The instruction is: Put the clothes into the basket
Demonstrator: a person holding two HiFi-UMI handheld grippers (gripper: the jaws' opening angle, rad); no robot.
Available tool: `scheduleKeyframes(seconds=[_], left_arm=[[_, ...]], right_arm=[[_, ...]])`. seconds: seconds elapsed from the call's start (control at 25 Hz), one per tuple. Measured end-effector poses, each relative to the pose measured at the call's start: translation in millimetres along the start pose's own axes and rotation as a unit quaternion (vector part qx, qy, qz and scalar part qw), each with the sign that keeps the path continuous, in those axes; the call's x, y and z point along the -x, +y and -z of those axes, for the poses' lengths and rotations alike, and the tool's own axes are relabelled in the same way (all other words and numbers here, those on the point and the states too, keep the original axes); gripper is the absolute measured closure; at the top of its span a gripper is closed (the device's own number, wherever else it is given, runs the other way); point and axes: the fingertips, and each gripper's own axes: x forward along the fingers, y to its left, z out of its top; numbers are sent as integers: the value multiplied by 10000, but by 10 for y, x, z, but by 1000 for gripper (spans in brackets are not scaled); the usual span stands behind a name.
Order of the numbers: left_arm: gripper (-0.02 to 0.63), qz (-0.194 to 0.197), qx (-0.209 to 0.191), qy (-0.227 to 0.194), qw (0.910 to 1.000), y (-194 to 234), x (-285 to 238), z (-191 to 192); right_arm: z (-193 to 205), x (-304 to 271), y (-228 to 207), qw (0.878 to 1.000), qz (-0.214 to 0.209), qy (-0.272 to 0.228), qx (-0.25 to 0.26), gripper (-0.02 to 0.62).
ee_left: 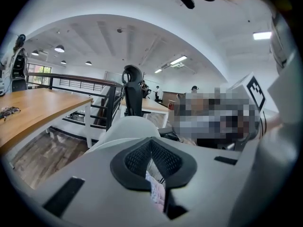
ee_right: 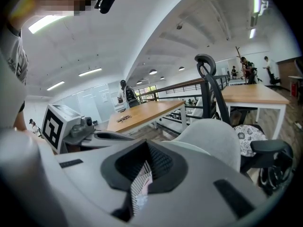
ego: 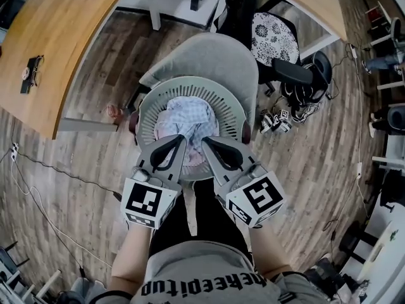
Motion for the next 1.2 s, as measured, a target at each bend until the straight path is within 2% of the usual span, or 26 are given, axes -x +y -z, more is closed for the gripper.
scheduleKeyframes(seconds=[0.64,1.2], left_arm=[[592,425,-372,-545,9969,-257,358,-483],[592,735,-657,-1039,9897,-396,715,-867]], right_arm=[[-330,253,292,9983,314,-433,244,586],[-645,431,623,9942,514,-812,493,586]])
